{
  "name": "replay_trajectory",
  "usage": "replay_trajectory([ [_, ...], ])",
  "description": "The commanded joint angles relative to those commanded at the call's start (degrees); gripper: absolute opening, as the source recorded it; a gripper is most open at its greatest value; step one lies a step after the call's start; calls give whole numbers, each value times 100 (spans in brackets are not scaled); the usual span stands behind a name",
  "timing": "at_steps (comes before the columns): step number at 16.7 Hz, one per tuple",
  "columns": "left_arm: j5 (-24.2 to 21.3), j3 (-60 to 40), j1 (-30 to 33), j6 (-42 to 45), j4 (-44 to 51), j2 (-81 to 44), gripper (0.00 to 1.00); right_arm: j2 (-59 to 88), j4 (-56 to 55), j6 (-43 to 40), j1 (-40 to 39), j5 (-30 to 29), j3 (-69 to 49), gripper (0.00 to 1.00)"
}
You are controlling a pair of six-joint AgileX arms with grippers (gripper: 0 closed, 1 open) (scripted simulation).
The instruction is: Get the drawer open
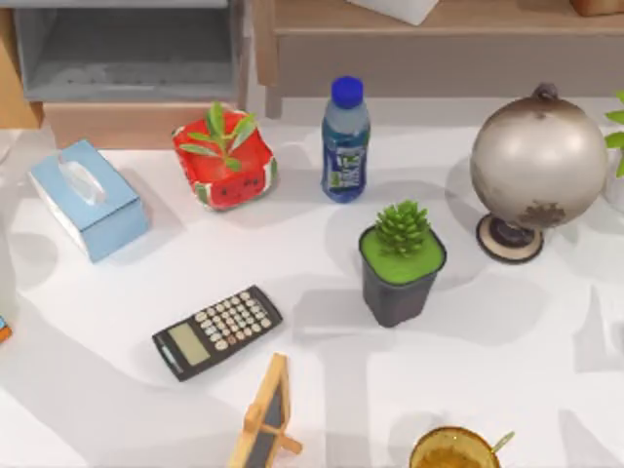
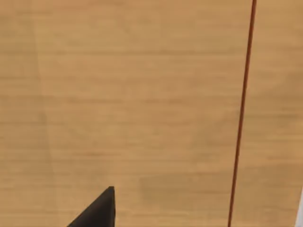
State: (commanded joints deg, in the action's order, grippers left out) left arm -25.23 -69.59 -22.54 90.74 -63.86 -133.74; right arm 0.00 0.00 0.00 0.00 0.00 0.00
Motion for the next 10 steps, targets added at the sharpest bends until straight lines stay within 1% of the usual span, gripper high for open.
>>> replay_trajectory([
  [10, 0, 0, 0, 0, 0, 0, 10, 0, 0, 0, 0, 0, 0, 100],
])
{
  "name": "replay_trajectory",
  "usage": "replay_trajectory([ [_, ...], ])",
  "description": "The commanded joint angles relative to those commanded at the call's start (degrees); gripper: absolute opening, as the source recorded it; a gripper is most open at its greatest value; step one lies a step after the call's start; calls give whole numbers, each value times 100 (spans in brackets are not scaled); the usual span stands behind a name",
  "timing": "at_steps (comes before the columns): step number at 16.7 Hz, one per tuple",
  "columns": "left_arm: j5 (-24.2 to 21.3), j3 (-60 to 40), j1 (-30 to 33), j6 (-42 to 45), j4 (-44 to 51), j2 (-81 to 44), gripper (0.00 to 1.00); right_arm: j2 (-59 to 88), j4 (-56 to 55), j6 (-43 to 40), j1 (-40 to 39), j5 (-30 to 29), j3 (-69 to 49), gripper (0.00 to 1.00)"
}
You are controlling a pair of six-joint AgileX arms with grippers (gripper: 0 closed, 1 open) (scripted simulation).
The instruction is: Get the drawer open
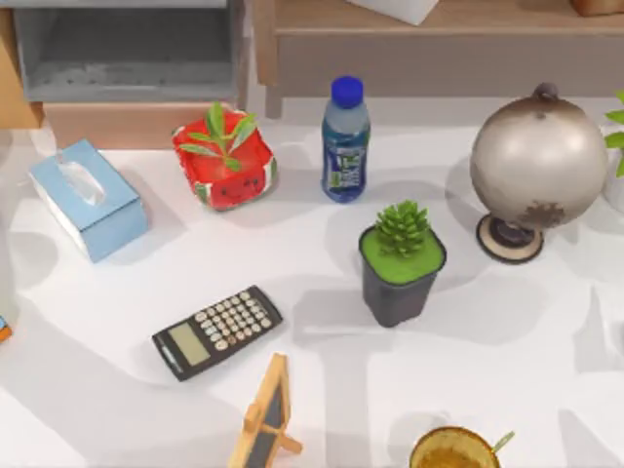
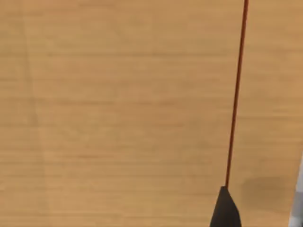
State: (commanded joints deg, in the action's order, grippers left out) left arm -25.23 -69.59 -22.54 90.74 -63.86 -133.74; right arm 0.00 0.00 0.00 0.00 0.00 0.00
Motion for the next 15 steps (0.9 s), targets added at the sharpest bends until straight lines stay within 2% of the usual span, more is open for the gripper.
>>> replay_trajectory([
  [1, 0, 0, 0, 0, 0, 0, 2, 0, 0, 0, 0, 0, 0, 100],
  [2, 0, 0, 0, 0, 0, 0, 0, 0, 0, 0, 0, 0, 0, 100],
  [11, -6, 23, -26, -31, 44, -43, 0, 0, 0, 0, 0, 0, 0, 100],
  [15, -142, 573, -165, -28, -235, 192, 0, 0, 0, 0, 0, 0, 0, 100],
])
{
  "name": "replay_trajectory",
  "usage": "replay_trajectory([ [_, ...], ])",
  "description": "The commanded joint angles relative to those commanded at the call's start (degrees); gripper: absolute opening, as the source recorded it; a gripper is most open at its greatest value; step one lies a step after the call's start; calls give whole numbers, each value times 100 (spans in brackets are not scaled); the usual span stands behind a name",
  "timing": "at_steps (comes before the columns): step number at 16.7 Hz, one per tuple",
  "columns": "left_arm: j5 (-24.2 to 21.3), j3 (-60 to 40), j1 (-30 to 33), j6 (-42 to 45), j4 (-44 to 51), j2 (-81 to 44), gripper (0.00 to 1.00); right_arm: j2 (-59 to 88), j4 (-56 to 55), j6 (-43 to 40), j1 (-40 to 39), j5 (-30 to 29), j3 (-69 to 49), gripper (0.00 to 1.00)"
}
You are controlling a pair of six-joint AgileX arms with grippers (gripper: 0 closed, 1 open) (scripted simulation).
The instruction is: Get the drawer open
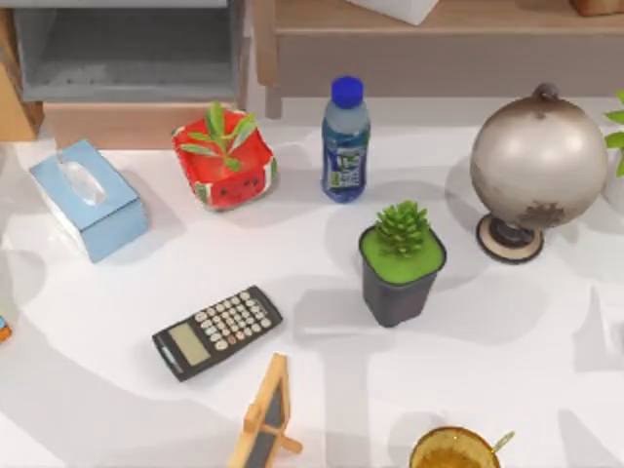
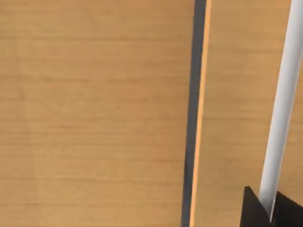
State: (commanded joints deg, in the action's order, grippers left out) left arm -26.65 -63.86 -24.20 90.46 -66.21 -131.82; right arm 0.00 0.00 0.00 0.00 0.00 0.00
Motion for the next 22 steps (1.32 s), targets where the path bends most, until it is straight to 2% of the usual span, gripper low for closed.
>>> replay_trajectory([
  [5, -231, 929, -231, 21, -505, 439, 0, 0, 0, 0, 0, 0, 0, 100],
  [12, -275, 1087, -287, 22, -588, 489, 0, 0, 0, 0, 0, 0, 0, 100],
  [19, -727, 2284, -734, 45, -1237, 1000, 0, 0, 0, 0, 0, 0, 0, 100],
  [22, -771, 2394, -783, 47, -1306, 1054, 0, 0, 0, 0, 0, 0, 0, 100],
])
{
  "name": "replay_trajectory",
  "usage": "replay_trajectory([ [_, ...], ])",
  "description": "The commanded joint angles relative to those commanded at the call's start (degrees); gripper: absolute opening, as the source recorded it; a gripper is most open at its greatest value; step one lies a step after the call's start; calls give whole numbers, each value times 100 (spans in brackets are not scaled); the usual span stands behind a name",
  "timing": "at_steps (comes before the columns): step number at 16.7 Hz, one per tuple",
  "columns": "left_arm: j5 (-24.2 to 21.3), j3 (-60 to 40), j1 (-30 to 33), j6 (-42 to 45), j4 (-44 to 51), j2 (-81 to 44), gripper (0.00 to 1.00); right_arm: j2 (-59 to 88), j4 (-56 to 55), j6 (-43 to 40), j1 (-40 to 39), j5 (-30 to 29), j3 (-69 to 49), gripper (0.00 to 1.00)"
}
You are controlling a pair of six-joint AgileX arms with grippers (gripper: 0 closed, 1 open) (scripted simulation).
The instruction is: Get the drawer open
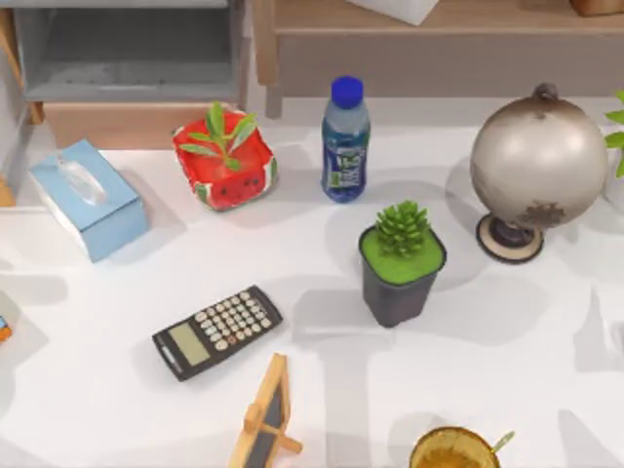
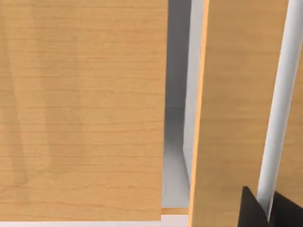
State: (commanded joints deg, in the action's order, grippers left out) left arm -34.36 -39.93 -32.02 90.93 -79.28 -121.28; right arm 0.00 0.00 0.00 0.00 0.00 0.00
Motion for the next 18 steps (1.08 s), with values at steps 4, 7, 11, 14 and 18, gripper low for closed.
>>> replay_trajectory([
  [4, -43, 67, -51, -2, -38, 7, 0, 0, 0, 0, 0, 0, 0, 100],
  [7, -343, 574, -332, 13, -315, 187, 0, 0, 0, 0, 0, 0, 0, 100],
  [11, -697, 1181, -703, 48, -680, 454, 0, 0, 0, 0, 0, 0, 0, 100],
  [14, -709, 1198, -715, 47, -691, 461, 0, 0, 0, 0, 0, 0, 0, 100],
  [18, -709, 1198, -715, 47, -691, 461, 23, 0, 0, 0, 0, 0, 0, 100],
])
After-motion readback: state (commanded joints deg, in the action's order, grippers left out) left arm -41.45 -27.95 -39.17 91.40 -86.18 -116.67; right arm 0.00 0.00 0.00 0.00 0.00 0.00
